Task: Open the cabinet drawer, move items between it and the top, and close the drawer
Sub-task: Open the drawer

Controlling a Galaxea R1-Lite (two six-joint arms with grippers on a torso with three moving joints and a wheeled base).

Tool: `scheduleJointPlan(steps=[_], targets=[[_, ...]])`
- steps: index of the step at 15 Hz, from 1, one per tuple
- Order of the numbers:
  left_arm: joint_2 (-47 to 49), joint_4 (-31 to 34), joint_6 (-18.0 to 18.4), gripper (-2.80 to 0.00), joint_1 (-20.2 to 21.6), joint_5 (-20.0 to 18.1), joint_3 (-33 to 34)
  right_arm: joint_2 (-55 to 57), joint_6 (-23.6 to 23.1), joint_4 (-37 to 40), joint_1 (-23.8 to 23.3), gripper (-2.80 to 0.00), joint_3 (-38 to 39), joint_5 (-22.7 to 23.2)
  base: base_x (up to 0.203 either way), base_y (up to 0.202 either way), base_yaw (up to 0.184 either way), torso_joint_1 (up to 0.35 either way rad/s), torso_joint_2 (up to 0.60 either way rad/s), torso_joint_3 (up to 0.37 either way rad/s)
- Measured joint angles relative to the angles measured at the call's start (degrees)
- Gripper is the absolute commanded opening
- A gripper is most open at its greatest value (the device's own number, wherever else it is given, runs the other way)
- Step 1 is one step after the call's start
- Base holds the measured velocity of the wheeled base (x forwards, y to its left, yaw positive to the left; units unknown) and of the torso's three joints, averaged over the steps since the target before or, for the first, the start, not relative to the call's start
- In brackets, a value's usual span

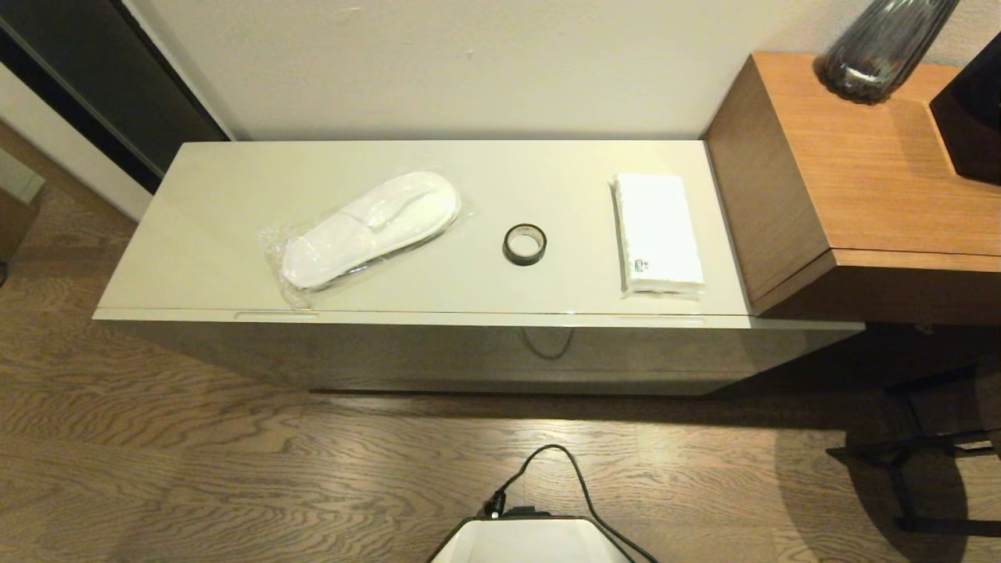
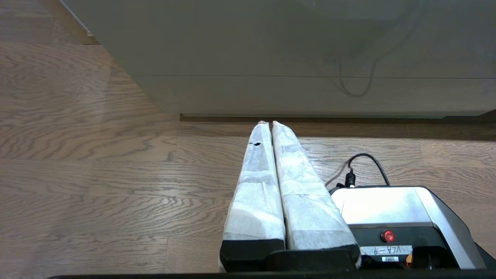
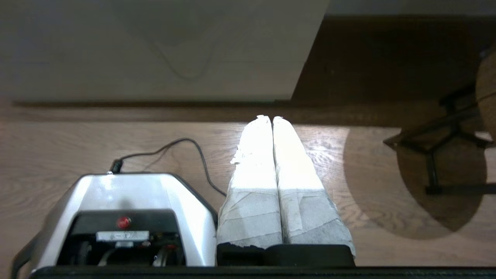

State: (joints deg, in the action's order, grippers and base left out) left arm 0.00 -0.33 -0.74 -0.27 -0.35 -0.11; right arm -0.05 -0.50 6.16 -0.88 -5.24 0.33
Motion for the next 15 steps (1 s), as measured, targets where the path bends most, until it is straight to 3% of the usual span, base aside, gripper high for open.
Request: scheduleJointPlan(steps=[4, 8, 12, 15], targets=[[0.00, 0.02, -0.02, -2.80, 0.00, 0.01, 0.04, 4.31, 4.20, 15.79, -0.20, -2.80, -21.39, 5.91, 0.000, 0.000, 0.000, 0.000, 0.00, 0.000], [0.00, 0.00, 0.00, -2.80, 0.00, 0.02, 0.04, 26.23, 9.16, 26.48, -0.49, -2.80, -41.68, 10.16, 0.000, 0.000, 0.000, 0.000, 0.00, 0.000], [0.00, 0.01, -0.02, -2.80, 0.00, 0.00, 0.04, 52.37, 13.87, 33.58, 2.28, -2.80, -52.47, 15.49, 0.000, 0.000, 0.000, 0.000, 0.00, 0.000], [0.00, 0.00, 0.01, -2.80, 0.00, 0.00, 0.04, 69.53, 19.16, 32.41, 9.37, -2.80, -58.09, 14.25, 0.000, 0.000, 0.000, 0.000, 0.00, 0.000]])
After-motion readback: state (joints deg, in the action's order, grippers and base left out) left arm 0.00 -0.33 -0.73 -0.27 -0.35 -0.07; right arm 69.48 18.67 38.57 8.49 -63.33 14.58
